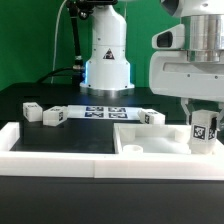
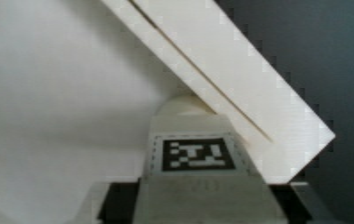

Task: Assemble one leg

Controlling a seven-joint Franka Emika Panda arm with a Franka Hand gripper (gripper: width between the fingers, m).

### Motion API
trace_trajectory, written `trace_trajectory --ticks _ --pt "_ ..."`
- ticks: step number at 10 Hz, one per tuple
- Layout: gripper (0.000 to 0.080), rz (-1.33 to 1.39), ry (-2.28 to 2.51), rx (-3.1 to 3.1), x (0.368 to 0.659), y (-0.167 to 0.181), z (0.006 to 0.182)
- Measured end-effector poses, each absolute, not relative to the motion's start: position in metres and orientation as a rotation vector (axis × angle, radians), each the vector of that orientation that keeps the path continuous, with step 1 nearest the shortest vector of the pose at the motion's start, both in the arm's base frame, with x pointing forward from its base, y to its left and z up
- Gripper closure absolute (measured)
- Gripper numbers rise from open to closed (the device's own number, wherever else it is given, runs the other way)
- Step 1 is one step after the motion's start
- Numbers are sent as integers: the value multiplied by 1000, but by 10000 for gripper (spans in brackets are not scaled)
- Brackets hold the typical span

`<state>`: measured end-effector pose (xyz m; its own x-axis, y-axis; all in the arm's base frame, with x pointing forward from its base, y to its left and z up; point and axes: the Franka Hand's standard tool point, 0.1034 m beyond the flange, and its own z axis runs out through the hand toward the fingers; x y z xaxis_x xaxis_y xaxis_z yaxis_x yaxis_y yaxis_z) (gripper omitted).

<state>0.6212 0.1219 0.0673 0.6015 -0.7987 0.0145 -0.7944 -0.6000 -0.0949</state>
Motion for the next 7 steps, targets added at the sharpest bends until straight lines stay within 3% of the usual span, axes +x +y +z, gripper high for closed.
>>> trace_trajectory --ticks 3,7 --pt "508 -82 1880 -2425 620 125 68" --pt "503 -48 2069 -2233 621 124 68"
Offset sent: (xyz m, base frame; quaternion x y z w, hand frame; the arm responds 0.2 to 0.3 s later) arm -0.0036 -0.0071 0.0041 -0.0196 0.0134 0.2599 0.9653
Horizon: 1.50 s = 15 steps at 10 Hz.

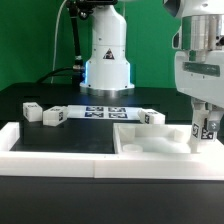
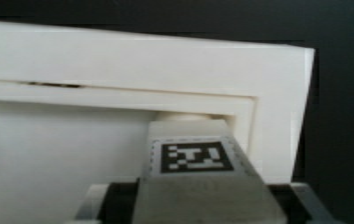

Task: Assemble one leg

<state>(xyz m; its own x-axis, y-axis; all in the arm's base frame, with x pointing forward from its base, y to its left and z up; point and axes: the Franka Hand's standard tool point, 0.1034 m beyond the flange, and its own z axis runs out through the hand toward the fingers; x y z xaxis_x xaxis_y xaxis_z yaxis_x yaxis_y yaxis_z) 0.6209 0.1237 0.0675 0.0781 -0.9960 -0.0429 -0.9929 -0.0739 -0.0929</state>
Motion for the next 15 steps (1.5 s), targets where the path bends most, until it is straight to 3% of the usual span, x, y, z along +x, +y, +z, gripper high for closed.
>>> trace_trajectory --ticks 1,2,3,4,15 --pt "503 -50 2045 -2255 621 124 67" --pt "307 -53 1996 -2299 621 124 68" --pt "307 -55 1931 -2356 622 124 69" --pt "179 -57 1838 -2432 623 125 70" --pt "150 -81 215 -3126 628 120 75"
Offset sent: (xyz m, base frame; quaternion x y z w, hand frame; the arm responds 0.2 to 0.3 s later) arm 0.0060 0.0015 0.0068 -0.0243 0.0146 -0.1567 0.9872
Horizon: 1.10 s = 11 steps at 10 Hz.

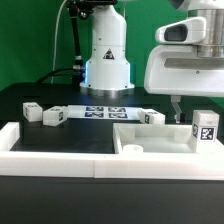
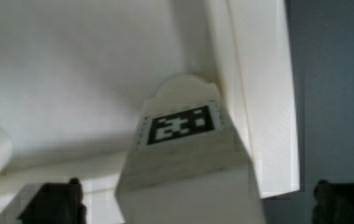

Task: Assemble one leg

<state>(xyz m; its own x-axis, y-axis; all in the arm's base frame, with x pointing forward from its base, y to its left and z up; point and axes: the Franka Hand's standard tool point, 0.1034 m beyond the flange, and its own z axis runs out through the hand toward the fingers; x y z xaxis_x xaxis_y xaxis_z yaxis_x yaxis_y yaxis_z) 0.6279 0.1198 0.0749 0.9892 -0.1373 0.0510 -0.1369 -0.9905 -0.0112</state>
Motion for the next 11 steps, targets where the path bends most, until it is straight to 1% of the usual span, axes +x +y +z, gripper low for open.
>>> trace_trajectory --ticks 2,3,4,5,6,7,11 --pt "150 -86 48 -3143 628 117 75" --pt "150 -86 82 -3142 628 117 75" --pt "241 -86 83 -3142 628 117 75" --pt "241 -86 87 -3142 628 117 75" --pt "450 -86 120 -3140 628 117 75" --pt "508 -86 120 -3140 628 117 75" --pt "508 -83 640 -3071 629 109 75"
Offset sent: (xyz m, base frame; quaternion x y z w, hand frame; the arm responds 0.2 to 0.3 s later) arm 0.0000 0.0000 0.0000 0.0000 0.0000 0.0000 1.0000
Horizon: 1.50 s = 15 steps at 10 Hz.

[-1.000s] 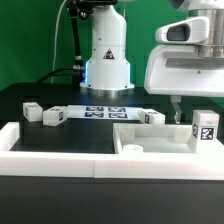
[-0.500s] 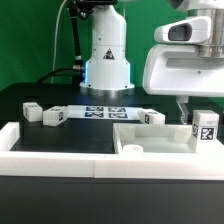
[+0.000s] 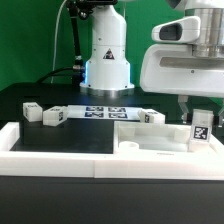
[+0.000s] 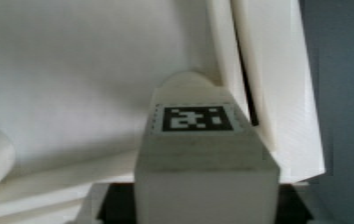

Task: Assemble one leg

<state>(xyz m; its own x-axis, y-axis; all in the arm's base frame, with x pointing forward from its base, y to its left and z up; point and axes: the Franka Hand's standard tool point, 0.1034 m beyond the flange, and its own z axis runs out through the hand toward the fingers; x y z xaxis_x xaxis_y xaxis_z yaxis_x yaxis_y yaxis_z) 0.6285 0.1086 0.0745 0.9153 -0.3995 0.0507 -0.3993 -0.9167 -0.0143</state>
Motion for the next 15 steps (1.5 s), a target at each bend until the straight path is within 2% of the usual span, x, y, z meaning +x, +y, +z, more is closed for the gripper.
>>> trace_trajectory --ticks 4,7,8,9,10,11,15 --pt "495 -130 1134 -2948 625 91 75" --pt "489 -136 1203 -2933 625 86 75" --pt "304 -136 1202 -2933 625 86 74" --pt "304 -136 1203 -2933 625 86 74" --pt "186 -136 1203 -2933 624 86 74" --pt "157 -136 1203 -2933 624 86 74" --pt "150 -135 1203 -2933 624 86 74"
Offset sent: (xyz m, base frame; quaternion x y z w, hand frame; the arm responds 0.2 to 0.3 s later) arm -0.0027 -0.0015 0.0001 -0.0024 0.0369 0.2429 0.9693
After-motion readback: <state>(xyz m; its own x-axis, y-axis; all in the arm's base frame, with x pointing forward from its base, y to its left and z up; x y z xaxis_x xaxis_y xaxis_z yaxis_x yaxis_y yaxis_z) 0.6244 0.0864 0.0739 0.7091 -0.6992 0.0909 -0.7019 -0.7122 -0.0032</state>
